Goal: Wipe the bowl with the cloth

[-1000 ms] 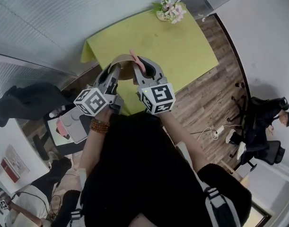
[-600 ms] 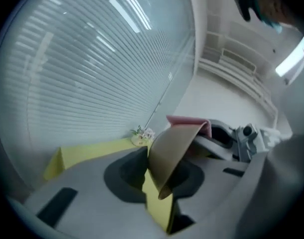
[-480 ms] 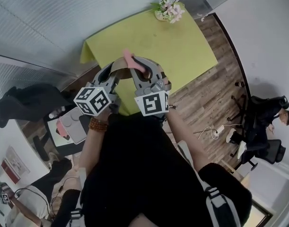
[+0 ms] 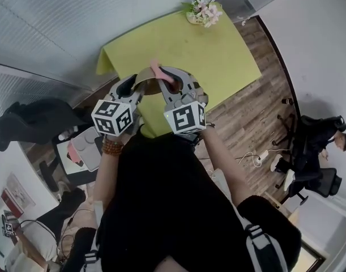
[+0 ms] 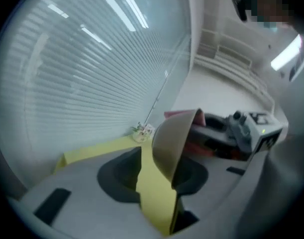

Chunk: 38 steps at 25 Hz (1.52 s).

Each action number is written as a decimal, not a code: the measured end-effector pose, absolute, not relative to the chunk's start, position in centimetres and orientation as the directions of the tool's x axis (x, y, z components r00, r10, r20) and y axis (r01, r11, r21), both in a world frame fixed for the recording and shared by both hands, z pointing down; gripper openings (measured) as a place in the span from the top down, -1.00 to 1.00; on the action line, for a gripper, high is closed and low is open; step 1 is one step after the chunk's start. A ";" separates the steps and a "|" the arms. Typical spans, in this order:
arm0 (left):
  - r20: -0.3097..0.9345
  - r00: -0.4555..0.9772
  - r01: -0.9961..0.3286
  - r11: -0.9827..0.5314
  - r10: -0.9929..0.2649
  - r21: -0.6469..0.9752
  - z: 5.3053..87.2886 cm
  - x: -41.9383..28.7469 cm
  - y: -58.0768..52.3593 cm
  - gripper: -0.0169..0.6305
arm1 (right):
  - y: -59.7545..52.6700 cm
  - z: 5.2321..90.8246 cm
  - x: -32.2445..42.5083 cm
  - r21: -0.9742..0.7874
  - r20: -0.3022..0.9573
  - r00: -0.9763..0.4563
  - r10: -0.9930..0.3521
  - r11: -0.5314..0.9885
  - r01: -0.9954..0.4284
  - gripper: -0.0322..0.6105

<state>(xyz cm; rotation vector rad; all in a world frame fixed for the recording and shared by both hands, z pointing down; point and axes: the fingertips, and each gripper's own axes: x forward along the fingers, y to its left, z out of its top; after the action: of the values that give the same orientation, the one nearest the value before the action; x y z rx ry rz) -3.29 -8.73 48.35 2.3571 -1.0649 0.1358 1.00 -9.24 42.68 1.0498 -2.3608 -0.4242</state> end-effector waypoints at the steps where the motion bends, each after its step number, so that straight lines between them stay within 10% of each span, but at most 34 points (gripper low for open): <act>1: 0.366 0.655 -0.756 -0.565 -0.662 0.331 49.1 -3.2 -8.6 0.54 | -8.7 42.7 0.5 0.536 0.340 -0.570 -0.748 0.652 -0.536 0.83; 4: 0.459 0.594 -0.789 -0.589 -0.661 0.174 50.5 -2.8 -8.2 0.63 | -7.2 43.5 -1.6 0.690 0.367 -0.579 -0.728 0.631 -0.355 0.83; 7: 0.369 0.653 -0.750 -0.500 -0.661 0.432 50.0 -3.2 -8.1 0.72 | -7.2 43.1 -1.8 0.657 0.334 -0.585 -0.740 0.627 -0.419 0.83; 16: -0.029 0.605 -0.403 -0.338 -0.796 0.851 45.7 -5.0 -8.9 0.73 | -9.7 42.0 -0.6 -0.148 0.153 -0.682 -0.716 0.665 -0.732 0.84; 21: 0.119 0.700 -0.598 -0.485 -0.705 0.638 46.8 -3.6 -8.5 0.38 | -10.1 43.2 1.4 0.187 0.283 -0.593 -0.754 0.650 -0.737 0.84; 27: 0.469 0.602 -0.760 -0.644 -0.646 0.088 50.1 -3.1 -7.3 0.57 | -7.7 43.5 -0.7 0.669 0.363 -0.559 -0.745 0.626 -0.400 0.84; 38: 0.137 0.639 -0.620 -0.401 -0.757 0.675 46.9 -5.8 -8.1 0.79 | -7.4 40.7 -1.7 0.406 0.171 -0.605 -0.777 0.615 -0.676 0.79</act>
<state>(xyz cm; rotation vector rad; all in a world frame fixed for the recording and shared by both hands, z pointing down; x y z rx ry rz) -5.77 -8.11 46.88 2.1454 -1.0687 -0.2478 -1.72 -7.43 40.71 1.1708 -2.5123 -0.4323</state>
